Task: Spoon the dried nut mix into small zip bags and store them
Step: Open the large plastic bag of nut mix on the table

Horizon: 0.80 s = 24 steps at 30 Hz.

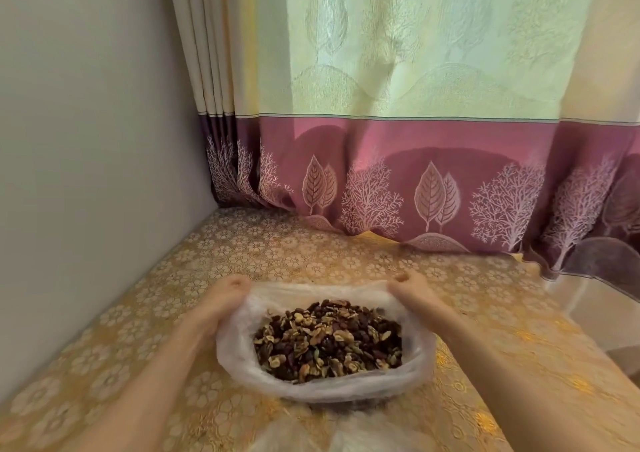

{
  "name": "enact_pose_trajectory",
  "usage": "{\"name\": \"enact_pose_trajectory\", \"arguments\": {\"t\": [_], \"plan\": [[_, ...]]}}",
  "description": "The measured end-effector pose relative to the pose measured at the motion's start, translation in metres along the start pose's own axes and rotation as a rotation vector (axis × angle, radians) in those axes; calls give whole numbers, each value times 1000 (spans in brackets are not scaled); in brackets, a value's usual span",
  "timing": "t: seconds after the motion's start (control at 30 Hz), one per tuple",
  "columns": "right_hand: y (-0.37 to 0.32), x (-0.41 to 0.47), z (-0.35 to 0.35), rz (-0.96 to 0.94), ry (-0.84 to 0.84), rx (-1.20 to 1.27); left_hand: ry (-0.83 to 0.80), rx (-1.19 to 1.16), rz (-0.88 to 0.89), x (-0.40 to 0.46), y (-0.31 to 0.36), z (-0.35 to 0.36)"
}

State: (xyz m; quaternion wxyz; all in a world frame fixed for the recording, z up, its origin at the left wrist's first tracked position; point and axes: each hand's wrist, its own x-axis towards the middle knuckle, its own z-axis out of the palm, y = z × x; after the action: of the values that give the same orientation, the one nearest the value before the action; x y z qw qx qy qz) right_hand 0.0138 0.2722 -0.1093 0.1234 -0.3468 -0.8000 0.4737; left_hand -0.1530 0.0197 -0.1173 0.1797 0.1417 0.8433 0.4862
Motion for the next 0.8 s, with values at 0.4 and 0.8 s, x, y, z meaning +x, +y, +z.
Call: {"name": "enact_pose_trajectory", "arguments": {"t": [0.4, 0.8], "plan": [[3, 4, 17, -508, 6, -733, -111, 530, 440, 9, 9, 29], [1, 24, 25, -467, 110, -502, 76, 474, 490, 19, 18, 35]]}}
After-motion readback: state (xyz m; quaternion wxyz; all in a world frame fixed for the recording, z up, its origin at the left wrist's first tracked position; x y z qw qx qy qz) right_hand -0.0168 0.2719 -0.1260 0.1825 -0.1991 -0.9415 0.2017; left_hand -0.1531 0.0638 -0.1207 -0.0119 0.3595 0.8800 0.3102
